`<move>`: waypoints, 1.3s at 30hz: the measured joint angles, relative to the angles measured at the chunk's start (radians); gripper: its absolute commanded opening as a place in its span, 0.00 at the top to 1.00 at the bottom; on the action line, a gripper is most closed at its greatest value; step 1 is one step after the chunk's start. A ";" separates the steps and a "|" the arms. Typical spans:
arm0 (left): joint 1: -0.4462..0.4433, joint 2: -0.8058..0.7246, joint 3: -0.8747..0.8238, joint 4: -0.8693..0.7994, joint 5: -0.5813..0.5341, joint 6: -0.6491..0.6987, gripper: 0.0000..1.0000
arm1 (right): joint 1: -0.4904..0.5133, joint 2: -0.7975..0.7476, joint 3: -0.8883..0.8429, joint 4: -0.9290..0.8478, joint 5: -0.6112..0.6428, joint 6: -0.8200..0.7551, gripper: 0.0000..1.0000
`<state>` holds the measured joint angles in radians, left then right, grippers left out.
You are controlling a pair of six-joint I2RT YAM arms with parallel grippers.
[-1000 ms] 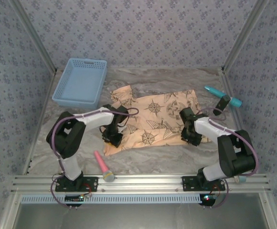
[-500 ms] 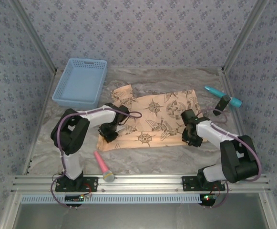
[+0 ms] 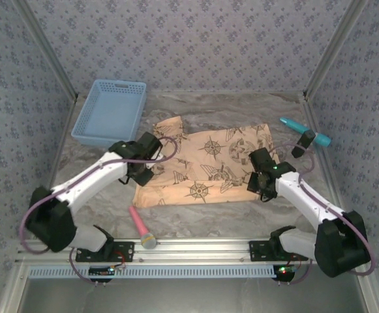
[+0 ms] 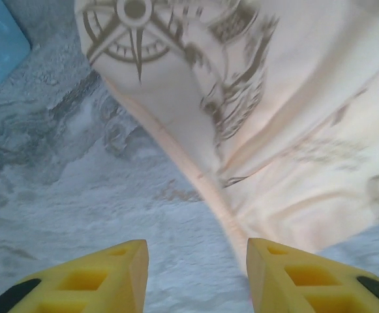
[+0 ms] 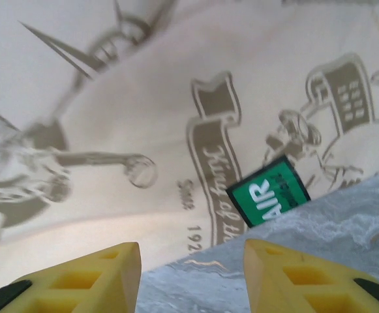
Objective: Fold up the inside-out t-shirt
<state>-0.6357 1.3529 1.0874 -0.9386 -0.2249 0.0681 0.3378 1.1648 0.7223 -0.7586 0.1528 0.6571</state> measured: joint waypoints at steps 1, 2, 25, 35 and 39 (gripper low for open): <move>0.000 -0.032 -0.005 0.027 0.048 -0.054 0.54 | -0.008 0.000 0.011 0.010 -0.002 -0.014 0.53; -0.002 -0.051 -0.014 0.056 0.087 -0.098 0.54 | -0.016 0.005 0.018 0.023 -0.003 -0.027 0.53; 0.048 0.285 -0.153 0.202 0.199 -0.273 0.57 | 0.040 0.097 -0.128 0.007 0.048 0.218 0.71; 0.060 0.221 0.019 0.060 0.092 -0.173 0.42 | 0.063 -0.094 -0.017 -0.150 0.116 0.195 0.42; 0.075 0.109 0.187 0.049 0.105 -0.185 0.01 | -0.053 -0.047 0.093 -0.094 0.119 0.038 0.45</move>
<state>-0.5606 1.4616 1.2739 -0.8894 -0.1200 -0.1169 0.2844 1.1183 0.8154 -0.8528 0.2714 0.6952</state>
